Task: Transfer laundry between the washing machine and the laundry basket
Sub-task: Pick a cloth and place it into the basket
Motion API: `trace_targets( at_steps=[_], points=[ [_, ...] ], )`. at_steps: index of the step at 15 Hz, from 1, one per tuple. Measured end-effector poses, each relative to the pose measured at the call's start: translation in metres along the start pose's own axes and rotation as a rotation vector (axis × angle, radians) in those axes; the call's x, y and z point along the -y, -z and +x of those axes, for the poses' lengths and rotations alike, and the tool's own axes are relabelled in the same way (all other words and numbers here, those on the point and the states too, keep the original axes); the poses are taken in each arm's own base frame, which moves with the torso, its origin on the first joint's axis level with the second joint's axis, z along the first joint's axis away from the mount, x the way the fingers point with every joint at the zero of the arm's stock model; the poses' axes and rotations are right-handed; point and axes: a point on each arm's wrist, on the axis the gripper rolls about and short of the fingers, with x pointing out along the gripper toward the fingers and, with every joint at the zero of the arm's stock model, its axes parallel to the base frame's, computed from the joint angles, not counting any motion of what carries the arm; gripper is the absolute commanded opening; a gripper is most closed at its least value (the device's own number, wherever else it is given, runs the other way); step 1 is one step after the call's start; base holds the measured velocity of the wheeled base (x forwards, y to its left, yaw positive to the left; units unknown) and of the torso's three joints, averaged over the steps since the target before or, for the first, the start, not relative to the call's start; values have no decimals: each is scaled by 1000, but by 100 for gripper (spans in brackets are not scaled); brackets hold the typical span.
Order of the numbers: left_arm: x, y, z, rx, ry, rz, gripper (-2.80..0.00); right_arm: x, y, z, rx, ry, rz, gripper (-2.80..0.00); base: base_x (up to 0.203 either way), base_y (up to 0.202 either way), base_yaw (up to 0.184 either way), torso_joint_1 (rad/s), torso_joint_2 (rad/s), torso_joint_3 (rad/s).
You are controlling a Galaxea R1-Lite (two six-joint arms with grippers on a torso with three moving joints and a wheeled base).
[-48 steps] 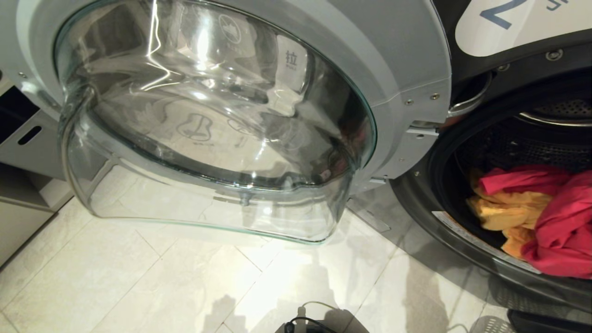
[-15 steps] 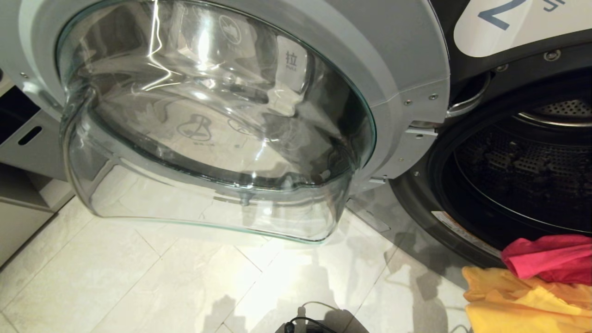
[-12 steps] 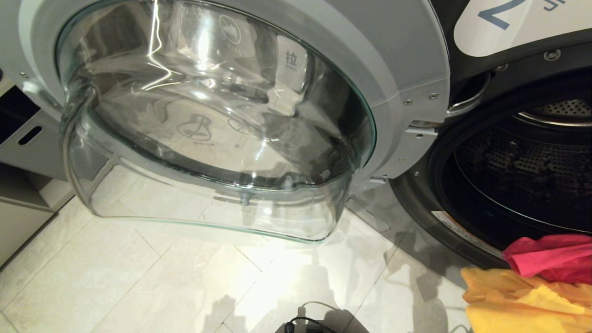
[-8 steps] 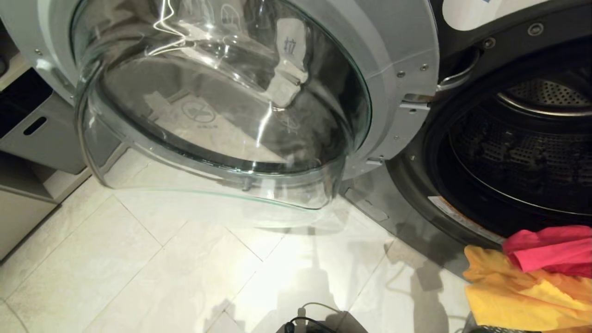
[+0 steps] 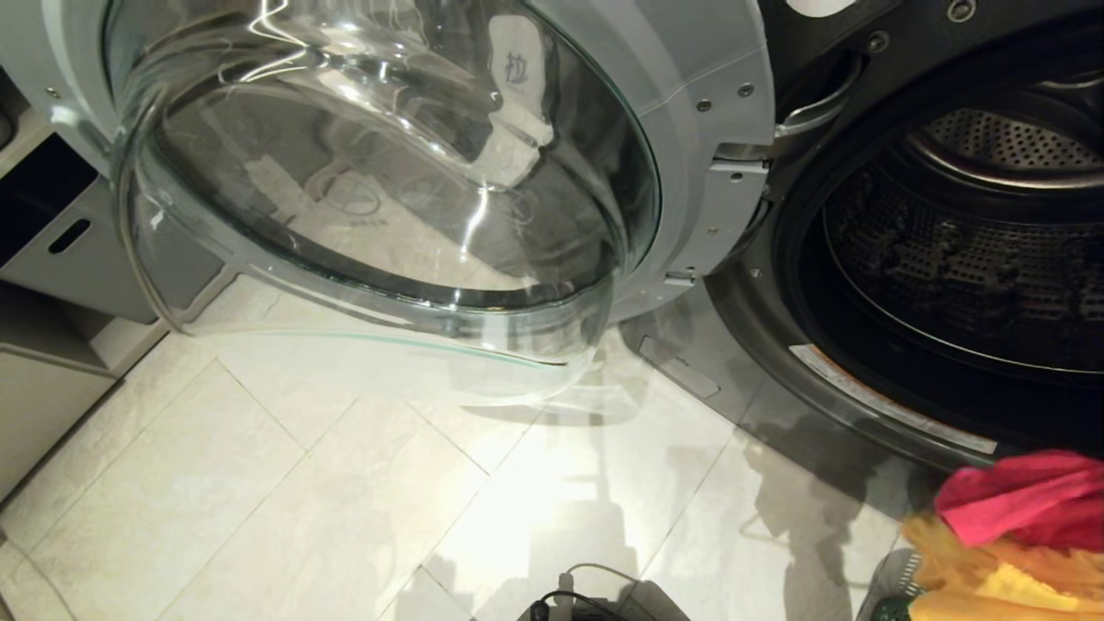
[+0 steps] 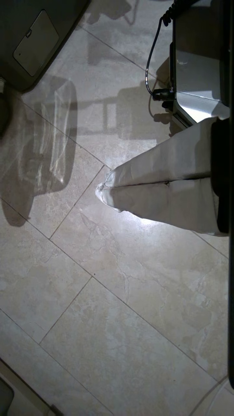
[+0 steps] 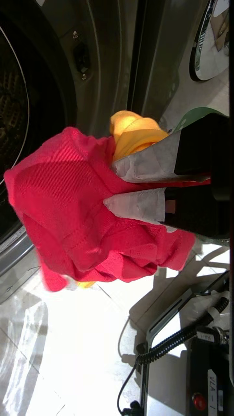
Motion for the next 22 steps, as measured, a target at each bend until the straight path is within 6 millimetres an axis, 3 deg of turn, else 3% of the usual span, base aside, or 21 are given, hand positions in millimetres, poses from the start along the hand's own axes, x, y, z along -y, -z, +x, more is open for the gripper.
trace_targets(
  at_steps=[22],
  points=[
    [0,0,0,-1,1,-1,-280,1,-4,5,60,5,-69,-280,0,0,0,0,0,0]
  ],
)
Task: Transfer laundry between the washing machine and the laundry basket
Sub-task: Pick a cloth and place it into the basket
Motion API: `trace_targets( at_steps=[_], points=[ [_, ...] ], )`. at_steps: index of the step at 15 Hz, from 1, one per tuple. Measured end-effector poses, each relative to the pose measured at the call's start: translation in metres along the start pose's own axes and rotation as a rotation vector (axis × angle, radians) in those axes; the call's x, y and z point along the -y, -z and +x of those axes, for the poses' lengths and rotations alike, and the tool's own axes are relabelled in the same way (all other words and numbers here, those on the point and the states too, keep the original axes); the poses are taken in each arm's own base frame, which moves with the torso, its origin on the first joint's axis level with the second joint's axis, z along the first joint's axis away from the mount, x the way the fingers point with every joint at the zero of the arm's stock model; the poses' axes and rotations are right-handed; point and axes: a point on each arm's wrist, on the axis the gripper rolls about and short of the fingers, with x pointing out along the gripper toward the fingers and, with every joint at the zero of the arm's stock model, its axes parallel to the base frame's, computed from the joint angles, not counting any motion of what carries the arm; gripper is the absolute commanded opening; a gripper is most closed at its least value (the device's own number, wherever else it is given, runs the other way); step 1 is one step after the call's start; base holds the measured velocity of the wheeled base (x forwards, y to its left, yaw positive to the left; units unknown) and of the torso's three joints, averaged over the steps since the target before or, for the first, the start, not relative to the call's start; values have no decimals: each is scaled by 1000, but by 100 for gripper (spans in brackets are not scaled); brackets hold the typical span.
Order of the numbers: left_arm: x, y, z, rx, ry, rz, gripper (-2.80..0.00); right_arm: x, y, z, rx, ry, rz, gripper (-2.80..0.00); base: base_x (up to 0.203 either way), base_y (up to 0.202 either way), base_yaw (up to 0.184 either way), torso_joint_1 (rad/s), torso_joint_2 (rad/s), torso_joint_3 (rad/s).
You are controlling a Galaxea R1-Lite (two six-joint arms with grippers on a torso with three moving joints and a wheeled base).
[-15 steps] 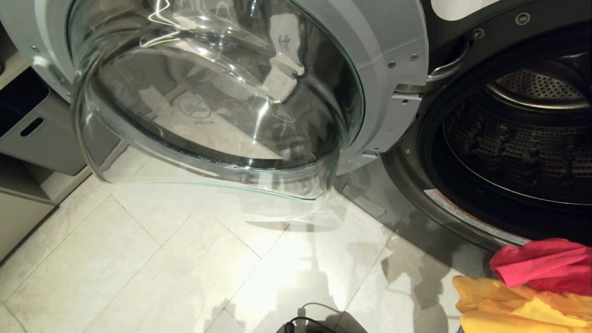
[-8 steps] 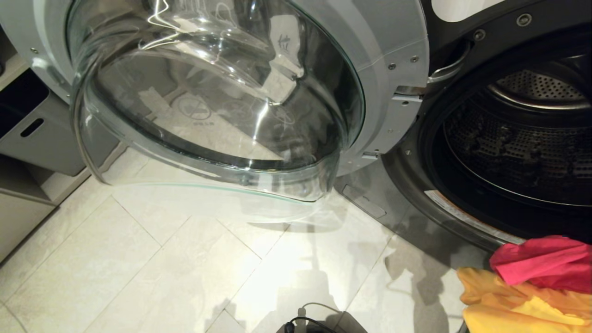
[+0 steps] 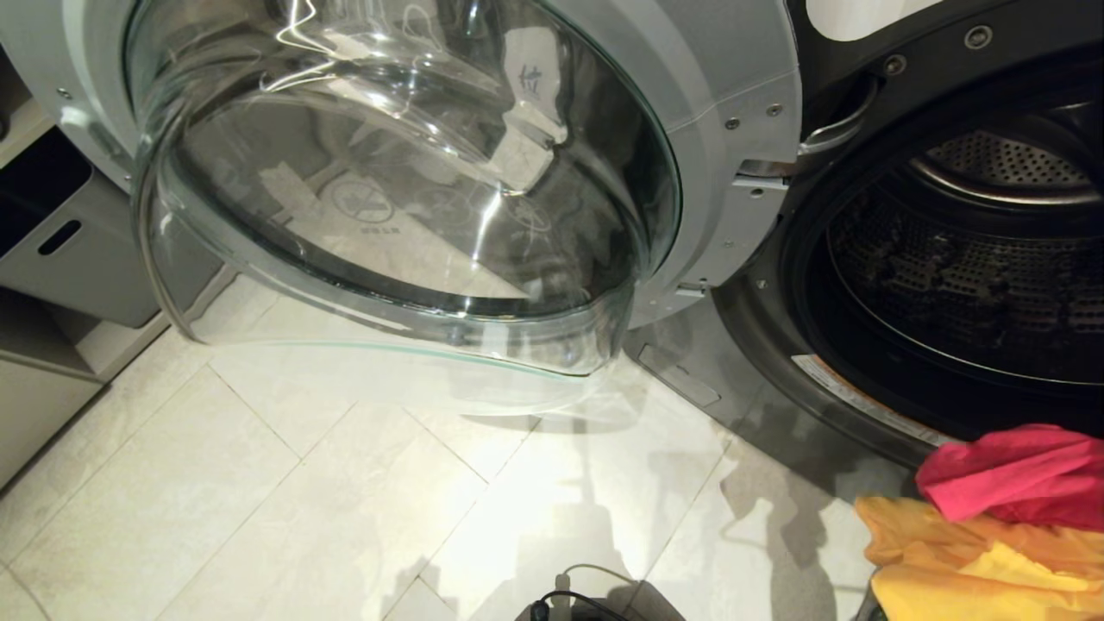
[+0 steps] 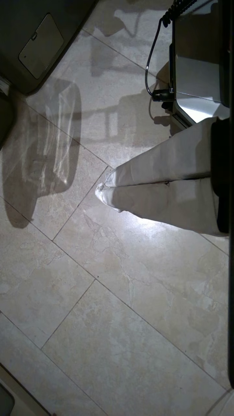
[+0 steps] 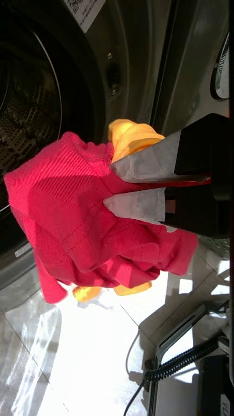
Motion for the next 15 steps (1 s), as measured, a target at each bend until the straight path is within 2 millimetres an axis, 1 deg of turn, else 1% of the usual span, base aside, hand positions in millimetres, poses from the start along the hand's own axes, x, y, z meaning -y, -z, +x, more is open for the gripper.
trace_targets(
  at_steps=[5,10,15],
  points=[
    [0,0,0,0,1,4,-280,-4,8,7,-15,-70,19,-280,0,0,0,0,0,0],
    [0,0,0,0,1,4,-280,-9,12,10,13,-243,48,-280,0,0,0,0,0,0],
    [0,0,0,0,1,4,-280,-11,16,13,7,-295,47,-280,0,0,0,0,0,0]
  ],
)
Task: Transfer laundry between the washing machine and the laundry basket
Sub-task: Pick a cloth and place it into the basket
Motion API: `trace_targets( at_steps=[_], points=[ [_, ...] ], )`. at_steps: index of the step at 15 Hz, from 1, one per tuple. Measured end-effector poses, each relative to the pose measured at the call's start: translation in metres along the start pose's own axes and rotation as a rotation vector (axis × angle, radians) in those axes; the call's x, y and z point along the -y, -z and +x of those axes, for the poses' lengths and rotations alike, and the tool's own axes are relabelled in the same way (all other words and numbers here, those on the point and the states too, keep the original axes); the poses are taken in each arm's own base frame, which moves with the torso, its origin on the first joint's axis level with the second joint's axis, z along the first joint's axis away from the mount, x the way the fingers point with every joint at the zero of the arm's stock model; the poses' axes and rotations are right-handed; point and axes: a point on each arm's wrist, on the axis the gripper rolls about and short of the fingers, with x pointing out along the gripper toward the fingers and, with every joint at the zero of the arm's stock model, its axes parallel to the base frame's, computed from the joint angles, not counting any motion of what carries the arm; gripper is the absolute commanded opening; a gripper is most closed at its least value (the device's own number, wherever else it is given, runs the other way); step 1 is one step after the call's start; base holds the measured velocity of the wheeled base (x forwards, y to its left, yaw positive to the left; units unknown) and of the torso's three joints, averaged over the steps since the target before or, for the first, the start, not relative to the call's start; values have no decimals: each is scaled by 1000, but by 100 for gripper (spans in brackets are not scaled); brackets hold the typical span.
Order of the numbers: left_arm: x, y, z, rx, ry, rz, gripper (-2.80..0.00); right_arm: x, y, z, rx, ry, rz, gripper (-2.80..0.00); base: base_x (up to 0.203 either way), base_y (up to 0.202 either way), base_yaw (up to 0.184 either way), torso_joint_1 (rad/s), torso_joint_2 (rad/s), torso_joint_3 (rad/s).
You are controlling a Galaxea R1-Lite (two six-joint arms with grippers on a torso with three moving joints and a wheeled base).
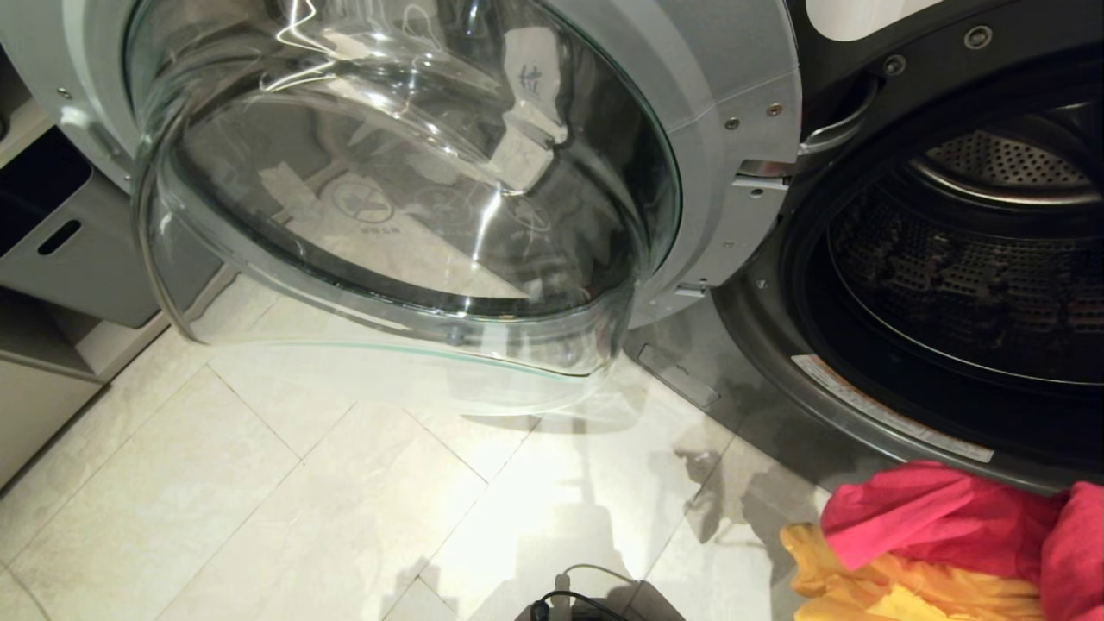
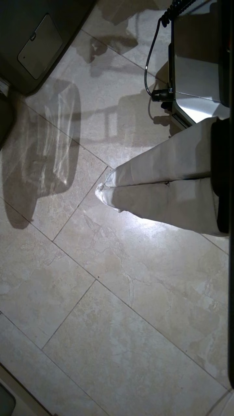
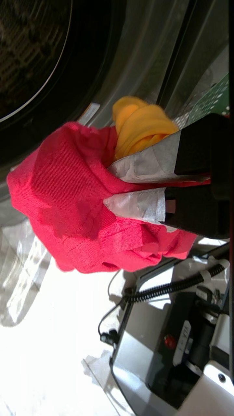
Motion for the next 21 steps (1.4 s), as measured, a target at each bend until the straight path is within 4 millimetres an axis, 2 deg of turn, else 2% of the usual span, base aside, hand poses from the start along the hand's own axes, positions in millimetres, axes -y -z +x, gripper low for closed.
trace_targets(
  at_steps=[6,14,21],
  points=[
    [0,0,0,0,0,5,-280,-1,0,0,16,-50,-9,-280,0,0,0,0,0,0],
    [0,0,0,1,0,6,-280,0,-1,3,38,-49,-16,-280,1,7,-148,2,1,3],
    [0,0,0,0,0,7,-280,0,0,3,34,-47,-16,-280,0,0,-8,1,0,0]
  ],
)
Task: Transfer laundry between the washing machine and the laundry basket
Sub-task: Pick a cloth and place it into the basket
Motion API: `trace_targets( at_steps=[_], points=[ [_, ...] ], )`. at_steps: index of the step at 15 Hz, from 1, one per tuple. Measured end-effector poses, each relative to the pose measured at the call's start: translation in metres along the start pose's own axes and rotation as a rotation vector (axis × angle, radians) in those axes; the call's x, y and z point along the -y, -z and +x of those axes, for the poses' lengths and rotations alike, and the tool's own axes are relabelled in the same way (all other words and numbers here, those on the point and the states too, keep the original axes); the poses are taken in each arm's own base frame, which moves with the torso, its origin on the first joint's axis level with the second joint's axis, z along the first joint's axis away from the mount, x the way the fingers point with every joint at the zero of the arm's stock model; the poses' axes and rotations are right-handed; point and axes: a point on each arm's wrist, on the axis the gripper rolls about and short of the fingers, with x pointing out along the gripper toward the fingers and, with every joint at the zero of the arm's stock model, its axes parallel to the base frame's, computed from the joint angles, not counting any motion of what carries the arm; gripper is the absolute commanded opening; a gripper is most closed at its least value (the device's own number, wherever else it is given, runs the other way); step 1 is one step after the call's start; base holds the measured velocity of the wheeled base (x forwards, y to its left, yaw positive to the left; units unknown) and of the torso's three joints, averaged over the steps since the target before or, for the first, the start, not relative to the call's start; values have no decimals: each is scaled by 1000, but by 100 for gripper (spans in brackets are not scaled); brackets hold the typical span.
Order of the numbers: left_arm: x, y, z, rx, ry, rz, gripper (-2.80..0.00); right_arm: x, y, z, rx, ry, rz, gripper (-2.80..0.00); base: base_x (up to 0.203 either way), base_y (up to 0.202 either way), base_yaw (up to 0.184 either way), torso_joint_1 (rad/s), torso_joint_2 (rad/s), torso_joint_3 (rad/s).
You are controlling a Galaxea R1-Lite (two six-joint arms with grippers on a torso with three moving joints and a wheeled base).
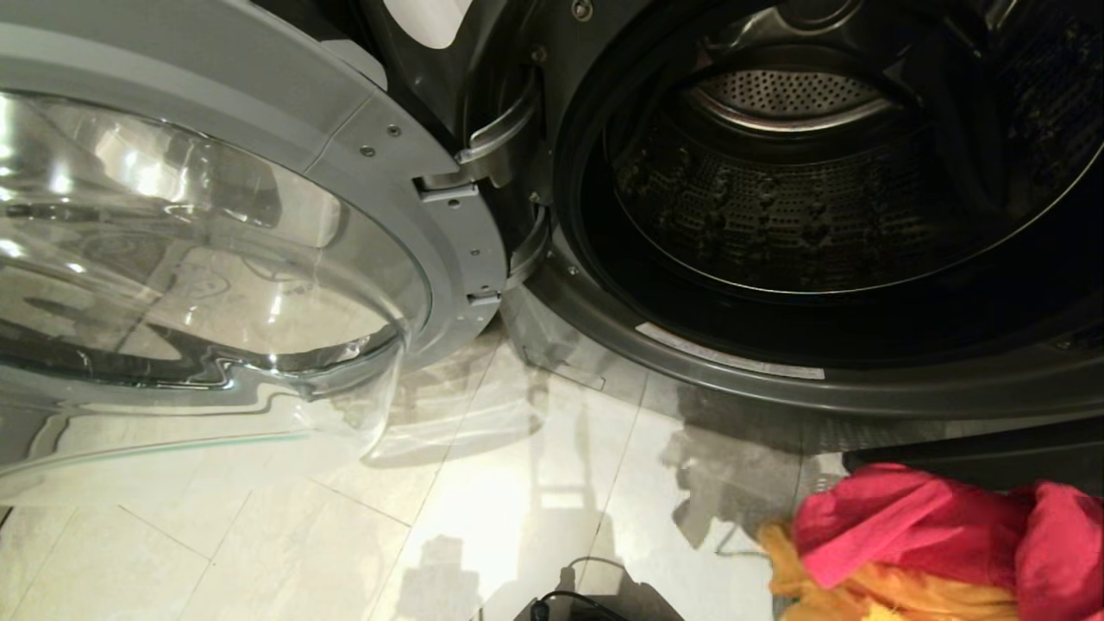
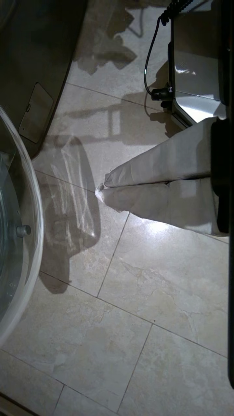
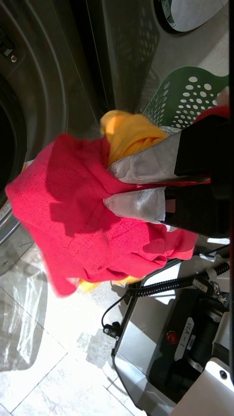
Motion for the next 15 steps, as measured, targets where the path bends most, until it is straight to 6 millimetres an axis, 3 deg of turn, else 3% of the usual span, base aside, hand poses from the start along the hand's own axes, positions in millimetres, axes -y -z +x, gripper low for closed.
trace_targets(
  at_steps=[6,15],
  points=[
    [0,0,0,0,0,0,-280,0,-2,-1,15,5,-8,-280,-1,0,-16,1,0,0],
    [0,0,0,0,3,17,-280,1,-3,-1,15,10,-8,-280,1,8,-174,3,4,2]
  ],
)
